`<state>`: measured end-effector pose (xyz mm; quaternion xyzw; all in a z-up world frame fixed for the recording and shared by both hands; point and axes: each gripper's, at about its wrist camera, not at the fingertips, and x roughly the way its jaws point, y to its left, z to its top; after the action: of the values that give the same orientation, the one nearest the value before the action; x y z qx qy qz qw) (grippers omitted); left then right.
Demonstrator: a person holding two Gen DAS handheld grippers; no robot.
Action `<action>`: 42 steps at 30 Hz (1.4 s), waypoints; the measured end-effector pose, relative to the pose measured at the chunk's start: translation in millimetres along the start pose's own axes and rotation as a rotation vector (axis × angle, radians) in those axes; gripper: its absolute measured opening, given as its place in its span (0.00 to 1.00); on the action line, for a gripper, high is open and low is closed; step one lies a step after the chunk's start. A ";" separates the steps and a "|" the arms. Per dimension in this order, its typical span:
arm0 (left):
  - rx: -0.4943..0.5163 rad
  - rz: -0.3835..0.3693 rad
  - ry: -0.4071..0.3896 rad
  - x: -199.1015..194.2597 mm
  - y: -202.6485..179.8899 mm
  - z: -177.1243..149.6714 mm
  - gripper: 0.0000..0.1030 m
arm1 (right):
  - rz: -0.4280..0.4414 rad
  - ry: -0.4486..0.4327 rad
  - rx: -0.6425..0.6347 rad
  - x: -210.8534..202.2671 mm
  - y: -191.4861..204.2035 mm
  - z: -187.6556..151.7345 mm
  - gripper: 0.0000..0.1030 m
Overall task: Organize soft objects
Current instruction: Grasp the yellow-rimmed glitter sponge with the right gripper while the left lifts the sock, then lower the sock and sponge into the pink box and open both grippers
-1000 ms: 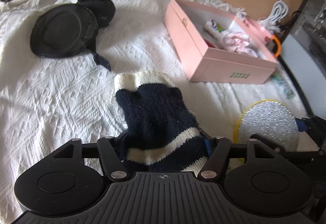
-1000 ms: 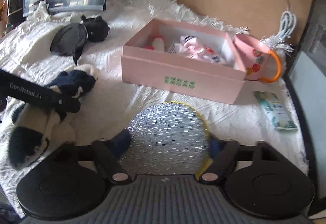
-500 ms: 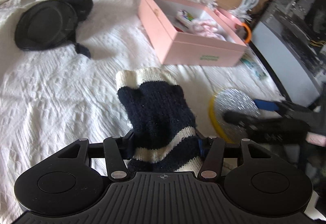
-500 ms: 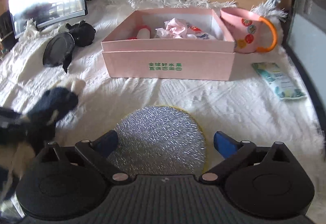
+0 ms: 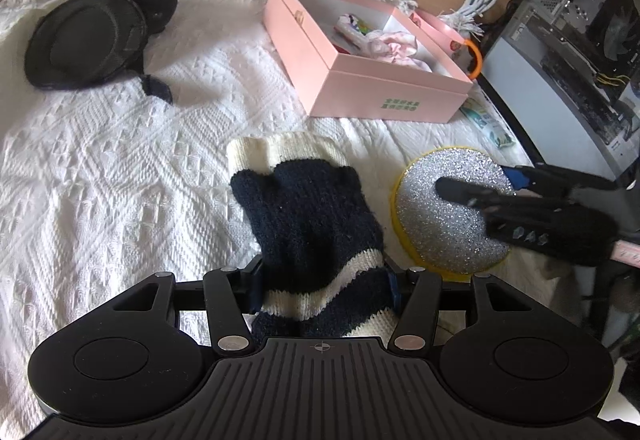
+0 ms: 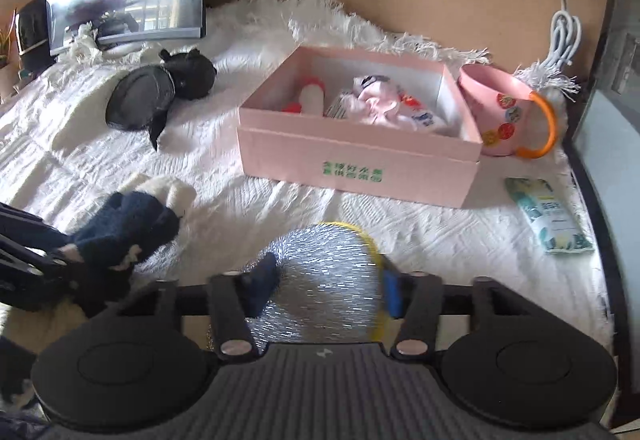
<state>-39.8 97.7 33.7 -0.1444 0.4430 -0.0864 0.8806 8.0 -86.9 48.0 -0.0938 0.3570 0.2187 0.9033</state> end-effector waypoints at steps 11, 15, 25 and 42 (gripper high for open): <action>0.029 -0.025 -0.003 4.9 -6.6 4.4 0.56 | -0.039 -0.008 0.009 -14.0 -4.9 -11.2 0.36; 0.033 -0.026 0.003 7.6 -7.1 4.4 0.56 | -0.014 0.013 0.084 -14.8 -13.5 -13.8 0.41; 0.012 -0.026 0.006 9.3 -5.0 1.8 0.56 | 0.276 0.063 0.230 -20.7 -5.8 -13.7 0.19; 0.151 -0.128 -0.185 -22.2 -54.4 105.2 0.51 | -0.128 -0.041 0.125 -77.6 -49.7 2.0 0.15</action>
<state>30.4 71.3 127.9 -0.1130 0.3421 -0.1620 0.9187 -18.2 -155.8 103.4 -0.0552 0.3445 0.1399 0.9267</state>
